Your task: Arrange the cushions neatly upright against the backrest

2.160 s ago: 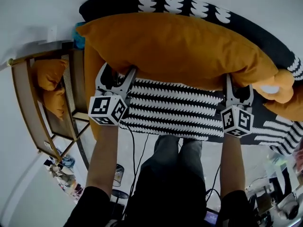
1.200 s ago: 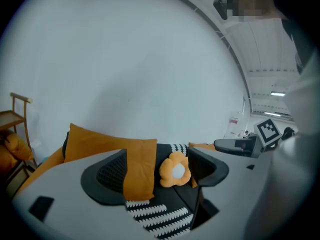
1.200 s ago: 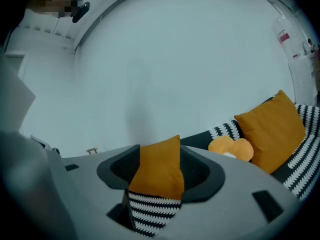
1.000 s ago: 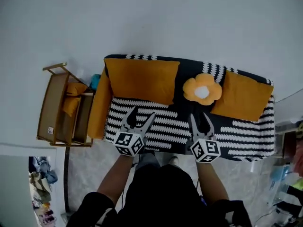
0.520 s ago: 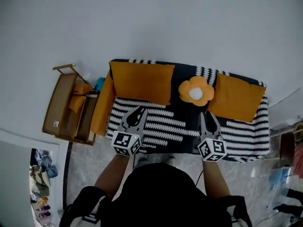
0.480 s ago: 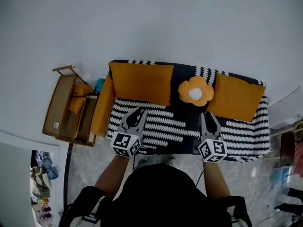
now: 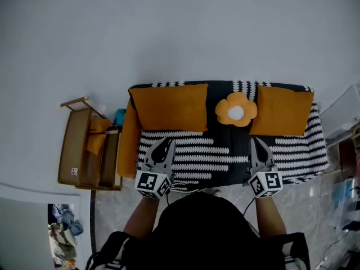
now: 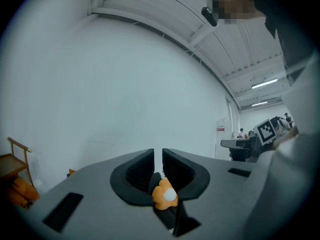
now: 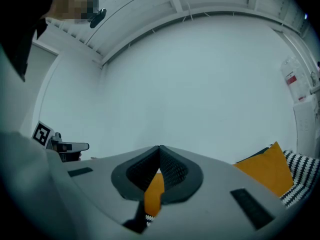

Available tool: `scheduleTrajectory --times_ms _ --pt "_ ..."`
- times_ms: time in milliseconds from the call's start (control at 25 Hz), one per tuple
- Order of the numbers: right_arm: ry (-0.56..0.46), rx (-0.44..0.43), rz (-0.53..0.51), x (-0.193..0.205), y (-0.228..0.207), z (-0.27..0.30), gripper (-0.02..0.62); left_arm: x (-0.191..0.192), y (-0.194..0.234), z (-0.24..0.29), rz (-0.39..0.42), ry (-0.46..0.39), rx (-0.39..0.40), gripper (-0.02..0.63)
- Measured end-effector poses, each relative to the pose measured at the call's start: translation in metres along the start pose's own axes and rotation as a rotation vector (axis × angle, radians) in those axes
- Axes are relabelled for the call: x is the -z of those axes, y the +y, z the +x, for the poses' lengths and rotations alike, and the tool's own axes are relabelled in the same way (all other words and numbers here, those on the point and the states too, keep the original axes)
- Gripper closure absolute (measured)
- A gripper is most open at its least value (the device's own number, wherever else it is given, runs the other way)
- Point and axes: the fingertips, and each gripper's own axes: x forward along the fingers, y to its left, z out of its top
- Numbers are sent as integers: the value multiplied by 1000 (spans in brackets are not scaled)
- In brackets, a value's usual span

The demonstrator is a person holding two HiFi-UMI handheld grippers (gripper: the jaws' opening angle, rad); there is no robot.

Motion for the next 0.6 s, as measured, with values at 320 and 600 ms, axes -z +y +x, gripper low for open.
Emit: scheduleTrajectory --times_ms 320,600 --pt "-23 49 -28 5 14 18 568 2 30 -2 7 -3 26 547" --pt "11 53 -39 12 22 24 568 3 43 4 -25 -10 28 549"
